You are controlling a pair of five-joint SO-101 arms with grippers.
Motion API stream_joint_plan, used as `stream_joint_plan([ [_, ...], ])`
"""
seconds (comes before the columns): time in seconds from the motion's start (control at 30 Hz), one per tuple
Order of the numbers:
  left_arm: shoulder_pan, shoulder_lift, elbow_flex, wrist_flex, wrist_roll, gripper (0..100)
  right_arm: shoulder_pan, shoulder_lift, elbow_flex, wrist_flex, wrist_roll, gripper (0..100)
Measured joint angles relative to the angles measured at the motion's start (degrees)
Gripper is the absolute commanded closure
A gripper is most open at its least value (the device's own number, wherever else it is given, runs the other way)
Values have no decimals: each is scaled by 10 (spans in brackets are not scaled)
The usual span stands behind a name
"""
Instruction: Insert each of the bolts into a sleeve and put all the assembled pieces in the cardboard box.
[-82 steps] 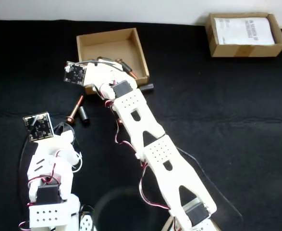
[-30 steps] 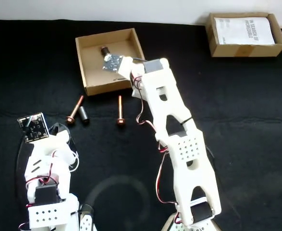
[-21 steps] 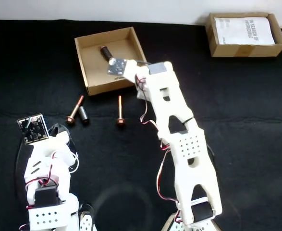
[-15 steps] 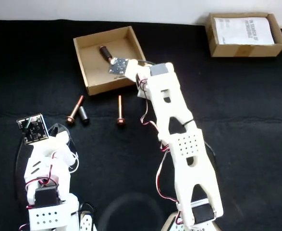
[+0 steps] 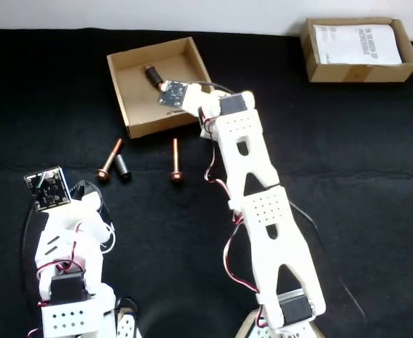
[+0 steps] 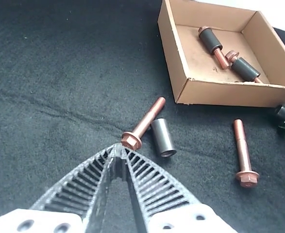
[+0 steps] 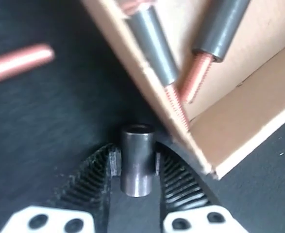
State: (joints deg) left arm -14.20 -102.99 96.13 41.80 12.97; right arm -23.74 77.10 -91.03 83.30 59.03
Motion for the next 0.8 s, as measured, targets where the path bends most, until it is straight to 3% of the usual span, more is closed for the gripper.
stream_joint_plan([
  [0.17, 0, 0, 0, 0, 0, 990, -10, -32, -27, 151, -69, 991],
  [0.43, 0, 0, 0, 18, 0, 988, 21, -268, -20, 172, -258, 991],
  [0.63, 0, 0, 0, 29, 0, 988, 32, -484, 104, 173, -377, 991],
  [0.8, 0, 0, 0, 29, 0, 988, 74, -689, 287, 173, -409, 991],
])
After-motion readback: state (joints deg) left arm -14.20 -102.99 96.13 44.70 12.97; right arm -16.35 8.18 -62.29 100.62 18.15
